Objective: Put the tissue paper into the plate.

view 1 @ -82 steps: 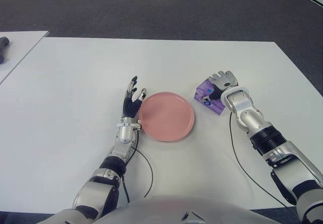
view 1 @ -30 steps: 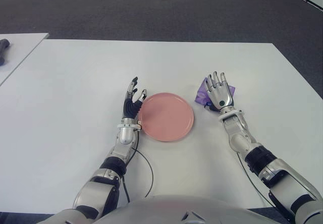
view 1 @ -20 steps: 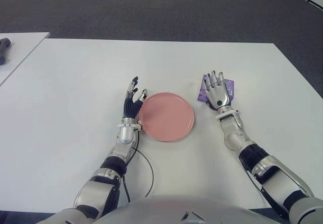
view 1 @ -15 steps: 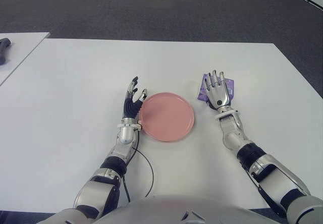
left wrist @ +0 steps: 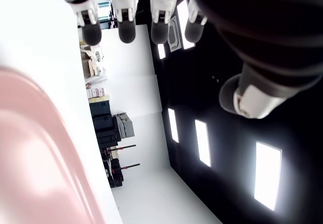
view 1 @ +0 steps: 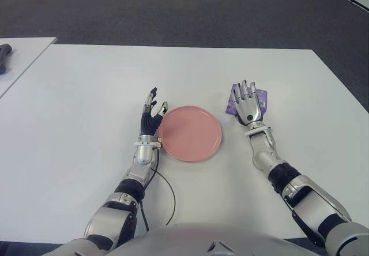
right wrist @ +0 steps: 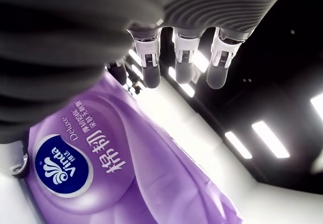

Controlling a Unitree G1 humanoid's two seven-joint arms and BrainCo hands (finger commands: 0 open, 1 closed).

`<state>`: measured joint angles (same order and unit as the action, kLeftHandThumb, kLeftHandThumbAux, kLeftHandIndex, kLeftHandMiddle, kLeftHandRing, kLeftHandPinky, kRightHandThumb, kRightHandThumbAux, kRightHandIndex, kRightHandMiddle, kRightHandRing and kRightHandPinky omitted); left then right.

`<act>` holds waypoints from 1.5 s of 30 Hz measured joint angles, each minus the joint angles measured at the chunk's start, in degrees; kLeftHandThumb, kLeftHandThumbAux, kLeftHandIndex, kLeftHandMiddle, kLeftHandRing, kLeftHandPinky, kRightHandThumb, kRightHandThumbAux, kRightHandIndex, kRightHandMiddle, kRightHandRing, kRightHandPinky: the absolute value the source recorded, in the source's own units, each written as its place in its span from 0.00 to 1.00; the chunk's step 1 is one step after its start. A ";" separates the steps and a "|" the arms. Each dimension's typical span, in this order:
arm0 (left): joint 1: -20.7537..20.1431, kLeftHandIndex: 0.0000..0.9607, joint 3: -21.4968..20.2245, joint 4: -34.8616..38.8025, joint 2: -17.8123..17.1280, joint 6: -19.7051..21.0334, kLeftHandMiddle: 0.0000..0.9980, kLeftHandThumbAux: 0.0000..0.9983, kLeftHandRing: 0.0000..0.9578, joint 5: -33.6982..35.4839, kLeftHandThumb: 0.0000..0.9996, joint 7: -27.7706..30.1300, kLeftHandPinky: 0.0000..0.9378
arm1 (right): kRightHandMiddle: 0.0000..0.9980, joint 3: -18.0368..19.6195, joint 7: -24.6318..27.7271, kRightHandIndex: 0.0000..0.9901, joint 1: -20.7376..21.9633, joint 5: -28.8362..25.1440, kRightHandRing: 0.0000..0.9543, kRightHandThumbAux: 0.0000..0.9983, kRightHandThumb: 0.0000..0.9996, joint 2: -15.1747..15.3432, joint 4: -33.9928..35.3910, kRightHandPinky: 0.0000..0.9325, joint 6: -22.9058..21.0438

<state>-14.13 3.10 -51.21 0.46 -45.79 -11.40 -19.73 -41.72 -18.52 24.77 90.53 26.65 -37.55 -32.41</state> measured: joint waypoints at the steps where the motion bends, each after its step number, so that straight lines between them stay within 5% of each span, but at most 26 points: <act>1: 0.03 0.00 0.00 0.05 0.00 0.00 0.00 0.52 0.00 0.00 0.00 -0.06 0.00 | 0.00 -0.02 -0.07 0.00 0.03 -0.19 0.00 0.45 0.21 -0.04 -0.07 0.00 -0.04; 26: 1.23 0.00 0.09 1.87 0.06 1.14 0.00 0.50 0.00 -0.32 0.00 -0.39 0.00 | 0.00 -0.05 3.74 0.00 0.96 -5.17 0.00 0.39 0.15 -0.41 0.24 0.00 -1.01; 45: 2.26 0.00 0.05 4.14 0.06 1.51 0.00 0.50 0.00 0.11 0.00 -0.05 0.00 | 0.00 14.71 16.99 0.01 1.94 -36.93 0.00 0.23 0.28 1.37 6.76 0.00 16.12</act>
<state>-11.88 3.15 -47.08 0.52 -44.28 -11.28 -19.78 -27.01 -1.52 26.71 53.60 28.02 -30.79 -16.30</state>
